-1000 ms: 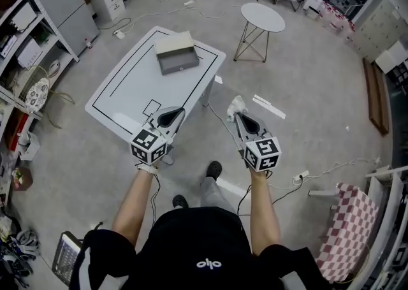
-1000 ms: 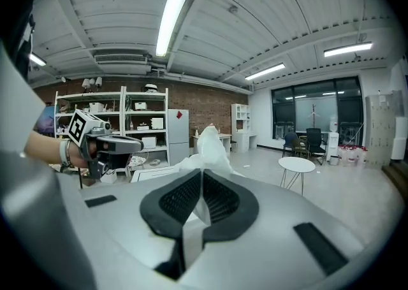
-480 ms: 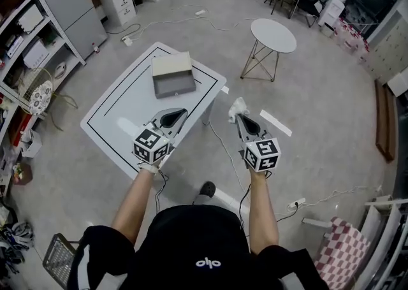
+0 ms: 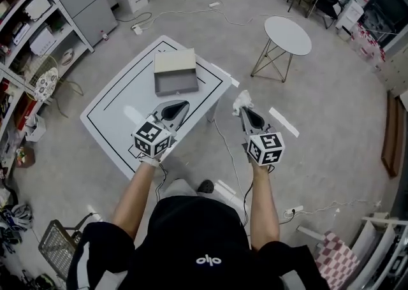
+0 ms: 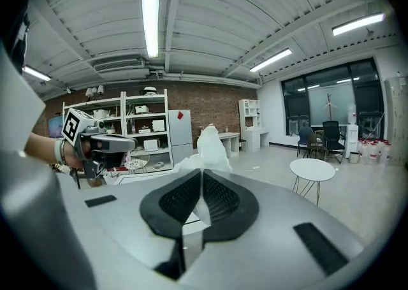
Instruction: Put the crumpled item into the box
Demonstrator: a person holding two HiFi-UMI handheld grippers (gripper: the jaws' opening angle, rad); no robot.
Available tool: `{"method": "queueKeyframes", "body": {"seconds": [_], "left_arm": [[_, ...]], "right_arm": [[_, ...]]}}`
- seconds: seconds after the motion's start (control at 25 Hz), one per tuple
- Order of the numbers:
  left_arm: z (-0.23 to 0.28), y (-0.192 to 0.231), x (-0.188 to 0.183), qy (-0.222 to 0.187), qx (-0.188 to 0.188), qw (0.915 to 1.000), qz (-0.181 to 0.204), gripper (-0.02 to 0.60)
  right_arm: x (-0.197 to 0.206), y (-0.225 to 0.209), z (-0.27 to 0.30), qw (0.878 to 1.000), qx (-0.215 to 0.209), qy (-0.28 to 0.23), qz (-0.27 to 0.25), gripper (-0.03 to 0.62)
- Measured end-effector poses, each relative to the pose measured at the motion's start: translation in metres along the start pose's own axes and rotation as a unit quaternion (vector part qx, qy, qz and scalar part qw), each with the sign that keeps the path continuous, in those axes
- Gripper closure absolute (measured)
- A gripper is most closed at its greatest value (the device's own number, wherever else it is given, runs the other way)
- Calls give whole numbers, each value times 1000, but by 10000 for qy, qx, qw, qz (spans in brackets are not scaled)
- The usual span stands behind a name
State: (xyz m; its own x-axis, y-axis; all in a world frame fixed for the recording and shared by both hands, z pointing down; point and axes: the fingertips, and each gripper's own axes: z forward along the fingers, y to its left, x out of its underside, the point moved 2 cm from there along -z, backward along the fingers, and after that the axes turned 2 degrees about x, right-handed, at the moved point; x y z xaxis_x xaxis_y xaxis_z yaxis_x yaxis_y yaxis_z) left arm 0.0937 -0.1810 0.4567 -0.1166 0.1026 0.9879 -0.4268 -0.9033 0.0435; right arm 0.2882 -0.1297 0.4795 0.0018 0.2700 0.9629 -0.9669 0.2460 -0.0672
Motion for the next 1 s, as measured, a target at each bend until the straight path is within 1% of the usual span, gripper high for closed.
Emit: {"method": "queueKeyframes", "body": {"seconds": [0.28,0.64,0.84,1.0], "left_arm": [[17,35,4,86,-61,9999,0,581],[38,96,5,125,48,9999,-4,581],[42,127,9,134,106,9999,-13,581],[38,153,17,143,83,9998,-135,581]], "right_arm": [[-4,-8,43,9999,-104,89,-2,576],[-32,-18,109,9999,-28,99,-83,576],[-35,-9,154,9996,-90,208,-137,576],[-32,4,188,9991,-181,354,-177,576]]}}
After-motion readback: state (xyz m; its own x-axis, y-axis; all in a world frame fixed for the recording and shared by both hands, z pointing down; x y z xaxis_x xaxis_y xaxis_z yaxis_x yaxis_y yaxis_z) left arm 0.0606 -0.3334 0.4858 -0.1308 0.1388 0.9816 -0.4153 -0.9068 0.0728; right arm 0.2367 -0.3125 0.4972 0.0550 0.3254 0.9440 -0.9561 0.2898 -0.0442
